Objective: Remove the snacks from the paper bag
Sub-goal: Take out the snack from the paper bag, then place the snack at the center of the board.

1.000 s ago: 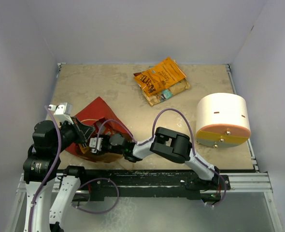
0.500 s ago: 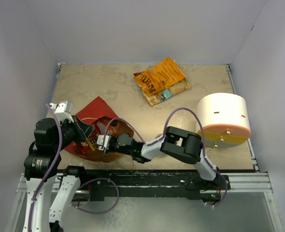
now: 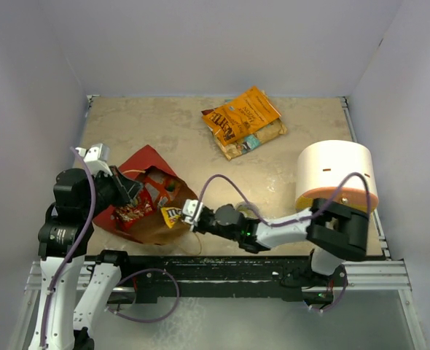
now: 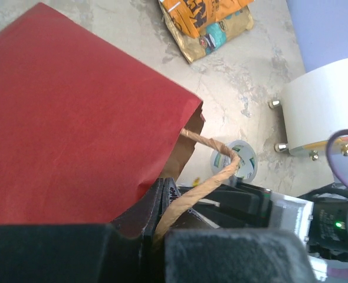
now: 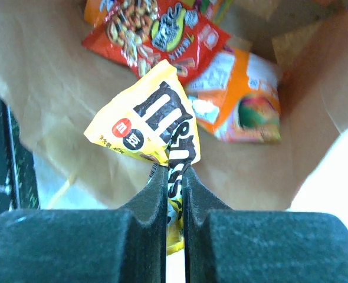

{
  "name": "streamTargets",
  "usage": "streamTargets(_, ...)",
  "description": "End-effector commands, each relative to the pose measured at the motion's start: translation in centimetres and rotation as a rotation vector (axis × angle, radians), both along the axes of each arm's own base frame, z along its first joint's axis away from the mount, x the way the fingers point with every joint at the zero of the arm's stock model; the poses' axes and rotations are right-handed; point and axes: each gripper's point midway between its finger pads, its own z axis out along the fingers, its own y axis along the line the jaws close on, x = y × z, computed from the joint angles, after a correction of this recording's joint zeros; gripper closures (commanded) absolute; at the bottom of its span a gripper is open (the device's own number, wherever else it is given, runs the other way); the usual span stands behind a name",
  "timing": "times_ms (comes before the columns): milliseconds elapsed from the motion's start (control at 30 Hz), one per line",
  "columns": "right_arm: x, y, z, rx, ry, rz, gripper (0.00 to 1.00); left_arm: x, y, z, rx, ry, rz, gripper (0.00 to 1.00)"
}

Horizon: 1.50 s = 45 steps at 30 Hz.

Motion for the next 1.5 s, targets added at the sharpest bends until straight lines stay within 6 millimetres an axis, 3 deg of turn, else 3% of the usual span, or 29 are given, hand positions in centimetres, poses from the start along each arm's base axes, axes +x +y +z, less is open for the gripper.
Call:
streamTargets(0, -0.5, -3.7, 3.8, 0.067, 0.025, -0.058, 1.0, 1.6, 0.9, 2.5, 0.027, -0.092, 0.051, 1.0)
streamTargets(133, -1.9, -7.3, 7.2, 0.093, 0.007, -0.046, 1.0, 2.2, 1.7, 1.1, 0.058, -0.06, 0.089, 1.0)
streamTargets(233, -1.0, -10.3, 10.7, 0.146, -0.035, -0.144, 1.0, 2.4, 1.9, 0.4, 0.064, -0.047, 0.099, 1.0)
streamTargets(300, 0.5, -12.4, 13.1, 0.198, -0.065, -0.264, 1.0, 2.5, 2.1, 0.2, 0.069, -0.045, 0.113, 1.0)
streamTargets(400, 4.3, -16.0, 16.0, 0.293, -0.096, -0.493, 1.0, 2.5, 2.4, 0.0, 0.074, -0.042, 0.127, 1.0)
streamTargets(500, 8.8, -17.9, 16.9, 0.29, -0.105, -0.644, 1.0, 2.5, 2.5, 0.0, 0.074, -0.041, 0.135, 1.0)
streamTargets(667, 17.8, -19.6, 16.3, 0.23, 0.015, -0.866, 1.0, 2.5, 2.5, -0.1, 0.076, -0.04, 0.138, 1.0)
streamTargets(933, 29.1, -18.9, 13.3, 0.135, 0.142, -1.004, 1.0, 2.1, 2.6, 0.6, 0.072, -0.075, 0.143, 1.0)
streamTargets(1133, 34.6, -20.3, 11.9, 0.125, 0.177, -1.057, 1.0, 1.7, 2.2, 1.1, 0.065, -0.107, 0.11, 1.0)
streamTargets(1467, 39.4, -22.8, 10.3, 0.047, 0.135, -1.133, 1.0, 1.6, 2.1, 1.3, 0.063, -0.121, 0.097, 1.0)
